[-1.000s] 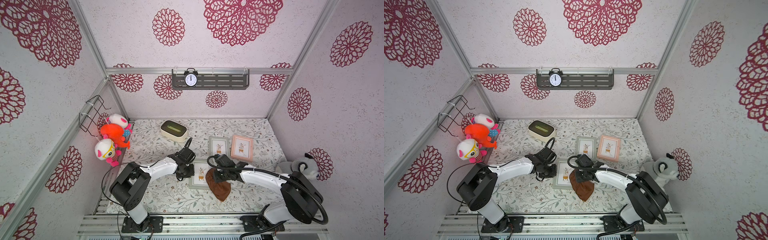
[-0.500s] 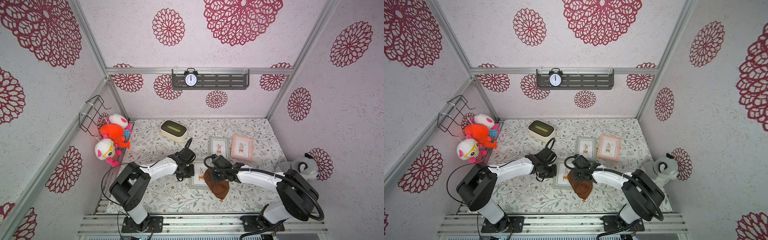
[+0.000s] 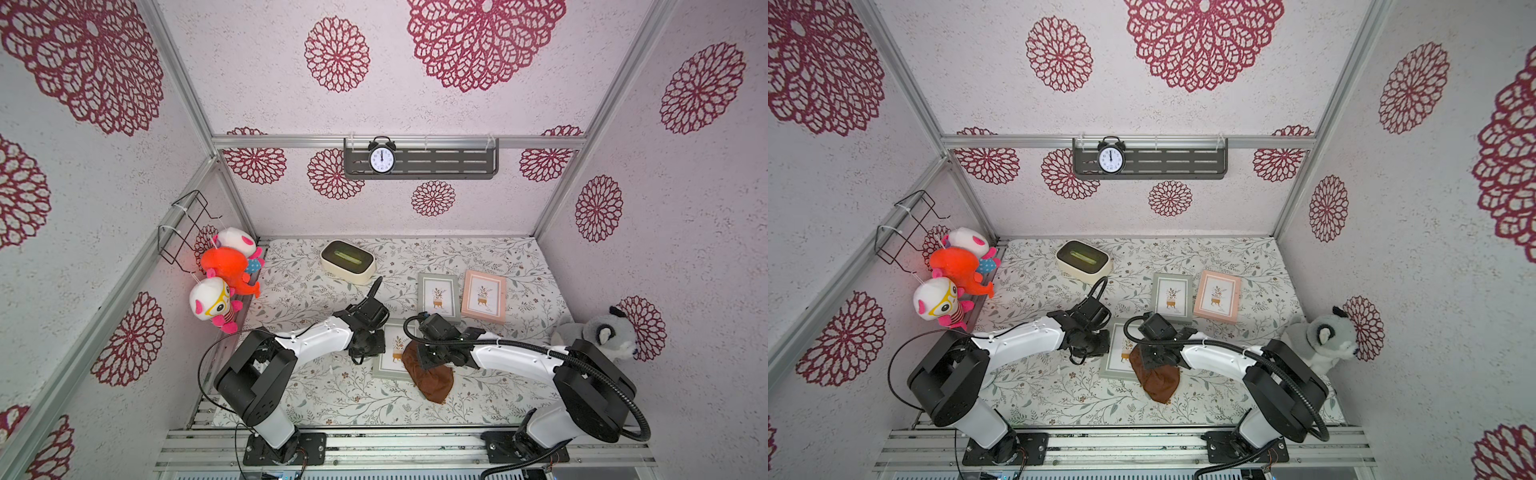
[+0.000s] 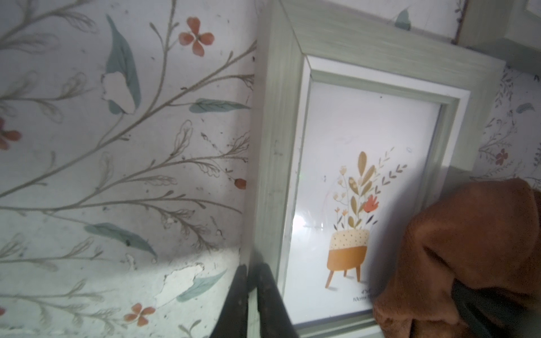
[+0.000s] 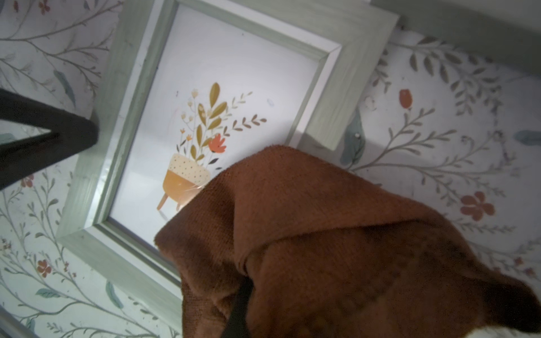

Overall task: Wipe the picture frame with a cloth
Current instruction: Wipe the dirt from the picture frame, then place the cleaning item at the center of the board.

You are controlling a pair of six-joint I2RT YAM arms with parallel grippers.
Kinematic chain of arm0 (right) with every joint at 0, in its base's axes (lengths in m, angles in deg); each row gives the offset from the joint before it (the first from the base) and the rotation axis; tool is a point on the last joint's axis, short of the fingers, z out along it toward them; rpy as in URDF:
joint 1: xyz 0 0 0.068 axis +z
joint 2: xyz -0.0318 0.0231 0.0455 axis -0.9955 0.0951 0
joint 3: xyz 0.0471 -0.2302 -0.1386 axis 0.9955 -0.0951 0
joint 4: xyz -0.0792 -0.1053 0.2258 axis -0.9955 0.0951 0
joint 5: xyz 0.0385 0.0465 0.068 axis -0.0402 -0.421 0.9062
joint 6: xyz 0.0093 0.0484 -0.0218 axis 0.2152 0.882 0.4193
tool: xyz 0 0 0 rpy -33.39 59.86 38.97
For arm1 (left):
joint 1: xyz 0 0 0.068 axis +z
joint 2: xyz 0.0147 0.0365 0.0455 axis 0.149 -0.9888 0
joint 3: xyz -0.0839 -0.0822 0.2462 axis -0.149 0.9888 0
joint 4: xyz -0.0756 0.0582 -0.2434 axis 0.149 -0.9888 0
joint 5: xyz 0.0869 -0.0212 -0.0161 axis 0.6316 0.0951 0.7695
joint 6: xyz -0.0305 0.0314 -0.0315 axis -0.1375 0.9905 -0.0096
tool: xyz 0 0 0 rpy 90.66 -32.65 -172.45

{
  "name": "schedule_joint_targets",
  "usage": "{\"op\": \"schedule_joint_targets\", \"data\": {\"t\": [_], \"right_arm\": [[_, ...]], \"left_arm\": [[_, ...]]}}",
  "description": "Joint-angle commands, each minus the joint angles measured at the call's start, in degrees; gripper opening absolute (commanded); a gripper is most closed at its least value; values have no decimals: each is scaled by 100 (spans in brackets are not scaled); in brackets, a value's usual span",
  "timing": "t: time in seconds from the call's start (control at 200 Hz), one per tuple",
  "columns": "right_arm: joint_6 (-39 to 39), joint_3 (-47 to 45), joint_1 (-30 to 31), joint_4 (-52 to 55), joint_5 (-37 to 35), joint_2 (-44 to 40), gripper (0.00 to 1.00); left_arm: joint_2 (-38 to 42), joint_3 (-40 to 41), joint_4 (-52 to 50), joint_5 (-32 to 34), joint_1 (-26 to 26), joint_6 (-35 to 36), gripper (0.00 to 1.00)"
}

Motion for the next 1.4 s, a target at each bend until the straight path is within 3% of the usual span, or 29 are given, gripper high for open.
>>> {"op": "schedule_joint_targets", "data": {"t": [0.0, 0.871, 1.121, 1.396], "right_arm": [[106, 151, 100, 127, 409, -348, 0], [93, -280, -403, 361, 454, -1132, 0], [153, -515, -538, 637, 403, -1540, 0], [289, -861, -700, 848, 385, -2091, 0]], "left_arm": [[-261, 323, -853, 265, 5, -61, 12], [467, -184, -886, 294, 7, 17, 22], [240, -1273, -1001, 339, 13, 858, 35], [-896, -2580, -937, -67, -22, 1712, 41]]}}
